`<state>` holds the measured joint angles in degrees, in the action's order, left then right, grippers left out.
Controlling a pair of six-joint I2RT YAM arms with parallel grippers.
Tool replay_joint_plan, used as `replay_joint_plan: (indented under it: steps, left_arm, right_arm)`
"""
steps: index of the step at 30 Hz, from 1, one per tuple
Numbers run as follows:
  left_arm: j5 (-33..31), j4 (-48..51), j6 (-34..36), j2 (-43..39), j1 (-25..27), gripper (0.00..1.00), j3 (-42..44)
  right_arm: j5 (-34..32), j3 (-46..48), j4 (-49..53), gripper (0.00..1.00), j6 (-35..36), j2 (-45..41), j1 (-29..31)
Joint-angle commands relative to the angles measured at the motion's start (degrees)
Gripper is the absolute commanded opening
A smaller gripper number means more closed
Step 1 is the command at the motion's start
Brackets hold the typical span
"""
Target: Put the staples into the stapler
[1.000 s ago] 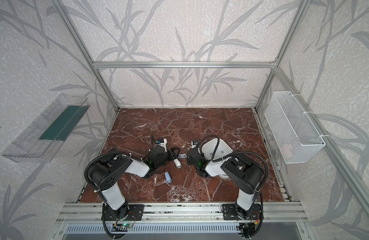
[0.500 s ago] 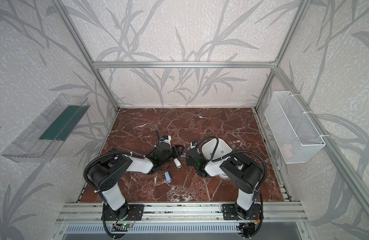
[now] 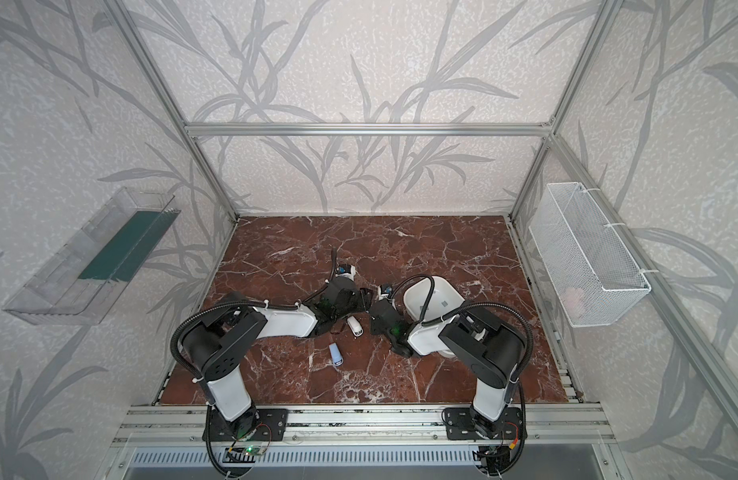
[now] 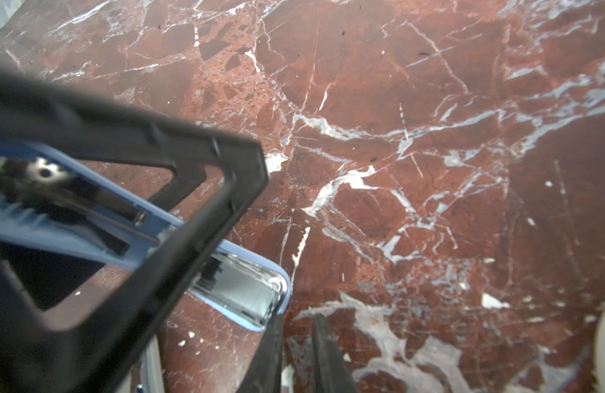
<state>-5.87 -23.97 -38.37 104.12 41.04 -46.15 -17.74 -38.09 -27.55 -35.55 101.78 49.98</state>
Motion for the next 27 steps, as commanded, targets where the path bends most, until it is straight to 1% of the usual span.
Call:
replay_joint_plan:
  steps: [1,4,7,10,13,14,20,23,25,27]
  left_arm:
    - [-5.62,5.75,3.67,1.92,0.27,0.52,-1.62]
    - [-6.99,6.33,4.81,2.82,0.30,0.51,-1.36]
    - [-7.95,6.39,5.88,3.50,0.44,0.44,-1.21]
    - [-8.19,6.21,6.83,3.72,0.42,0.44,-1.35]
    - [-9.55,7.99,8.59,3.43,0.68,0.38,-2.70]
    - [-10.46,8.69,9.29,3.22,1.03,0.38,-3.18]
    - [-12.30,9.72,12.04,1.93,2.19,0.39,-4.01]
    - [-14.24,10.29,13.61,2.10,3.69,0.39,-5.20]
    - [-15.63,10.39,14.43,2.40,4.73,0.34,-5.77]
    - [-16.97,10.63,15.13,2.71,5.73,0.32,-6.42]
  right_arm:
    - [0.25,0.41,1.08,0.19,-0.14,-2.49,0.39]
    - [0.27,0.84,1.23,0.19,-0.13,-3.14,0.41]
    - [0.00,1.26,1.53,0.19,-0.14,-3.66,0.39]
    - [-0.08,1.41,1.86,0.19,-0.05,-3.68,0.39]
    - [-0.10,1.36,2.06,0.19,0.04,-3.68,0.39]
    - [-0.10,1.48,2.12,0.19,0.04,-5.27,0.38]
    - [-0.42,1.87,2.06,0.19,-0.04,-5.73,0.39]
    - [-0.11,1.83,1.64,0.19,-0.17,-5.37,0.39]
    - [0.02,1.89,1.11,0.20,-0.31,-5.09,0.38]
    - [0.10,2.16,0.85,0.19,-0.48,-4.88,0.39]
